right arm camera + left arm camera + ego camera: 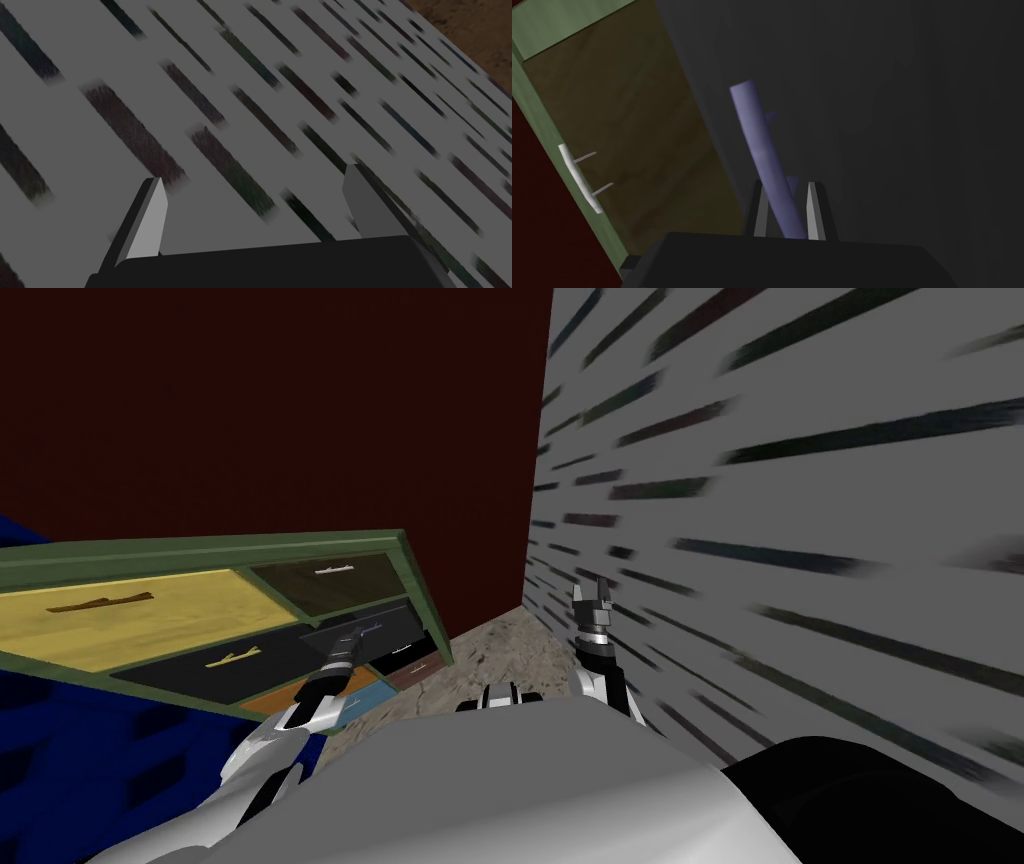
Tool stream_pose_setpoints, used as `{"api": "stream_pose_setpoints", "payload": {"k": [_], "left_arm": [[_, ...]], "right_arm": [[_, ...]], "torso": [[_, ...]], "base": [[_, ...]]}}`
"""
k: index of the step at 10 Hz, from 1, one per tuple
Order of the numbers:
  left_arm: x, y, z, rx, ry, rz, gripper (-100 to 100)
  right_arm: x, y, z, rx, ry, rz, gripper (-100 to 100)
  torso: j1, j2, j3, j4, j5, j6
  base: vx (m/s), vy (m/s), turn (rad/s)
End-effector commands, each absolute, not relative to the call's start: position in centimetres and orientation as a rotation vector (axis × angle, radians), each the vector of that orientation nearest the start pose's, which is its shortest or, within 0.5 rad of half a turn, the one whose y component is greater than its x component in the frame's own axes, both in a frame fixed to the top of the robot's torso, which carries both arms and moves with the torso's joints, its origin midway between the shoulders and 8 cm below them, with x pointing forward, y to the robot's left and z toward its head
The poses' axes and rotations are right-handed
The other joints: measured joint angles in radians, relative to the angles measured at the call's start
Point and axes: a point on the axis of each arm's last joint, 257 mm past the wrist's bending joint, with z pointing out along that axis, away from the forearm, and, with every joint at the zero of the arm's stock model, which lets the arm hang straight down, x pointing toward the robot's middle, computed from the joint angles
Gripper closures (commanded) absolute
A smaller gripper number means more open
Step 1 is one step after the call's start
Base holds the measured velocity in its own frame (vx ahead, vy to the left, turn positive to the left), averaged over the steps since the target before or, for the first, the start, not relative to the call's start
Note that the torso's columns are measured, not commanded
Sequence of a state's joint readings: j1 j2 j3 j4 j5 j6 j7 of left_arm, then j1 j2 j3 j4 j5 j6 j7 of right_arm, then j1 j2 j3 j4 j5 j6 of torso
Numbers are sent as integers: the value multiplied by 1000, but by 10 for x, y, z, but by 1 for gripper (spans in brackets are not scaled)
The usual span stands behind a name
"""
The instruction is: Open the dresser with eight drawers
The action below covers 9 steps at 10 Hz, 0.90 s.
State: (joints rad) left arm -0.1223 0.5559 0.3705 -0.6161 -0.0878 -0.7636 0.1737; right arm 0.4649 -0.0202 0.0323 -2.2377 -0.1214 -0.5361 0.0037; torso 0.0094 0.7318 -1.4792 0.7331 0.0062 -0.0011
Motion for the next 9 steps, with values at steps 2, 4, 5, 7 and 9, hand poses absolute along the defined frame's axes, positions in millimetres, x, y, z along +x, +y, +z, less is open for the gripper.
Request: {"api": "stream_pose_setpoints", "payload": {"k": [2, 4, 5, 7, 9], "left_arm": [[434, 641, -242, -1027, 1034, -704, 100], [422, 648, -263, -1077, 1048, -677, 100], [421, 648, -266, -1083, 1050, -674, 100], [401, 685, -248, -1101, 993, -650, 100], [401, 685, -248, -1101, 993, -650, 100]], "right_arm": [[349, -279, 23, 705, 536, 1423, 0], [349, -279, 23, 705, 536, 1423, 0], [349, -279, 23, 705, 536, 1423, 0], [349, -279, 23, 705, 536, 1423, 0], [349, -279, 23, 705, 536, 1423, 0]], "torso": [[-18, 7, 3, 8, -11, 7], [-14, 7, 4, 7, -10, 2], [-9, 6, 3, 5, -7, 0], [-13, 6, 3, 6, -8, 5], [-13, 7, 4, 6, -9, 1]], "base": [[-44, -72, -69], [5, 1, -14], [7, 3, -1], [-44, -103, -216], [-23, -44, 14]]}}
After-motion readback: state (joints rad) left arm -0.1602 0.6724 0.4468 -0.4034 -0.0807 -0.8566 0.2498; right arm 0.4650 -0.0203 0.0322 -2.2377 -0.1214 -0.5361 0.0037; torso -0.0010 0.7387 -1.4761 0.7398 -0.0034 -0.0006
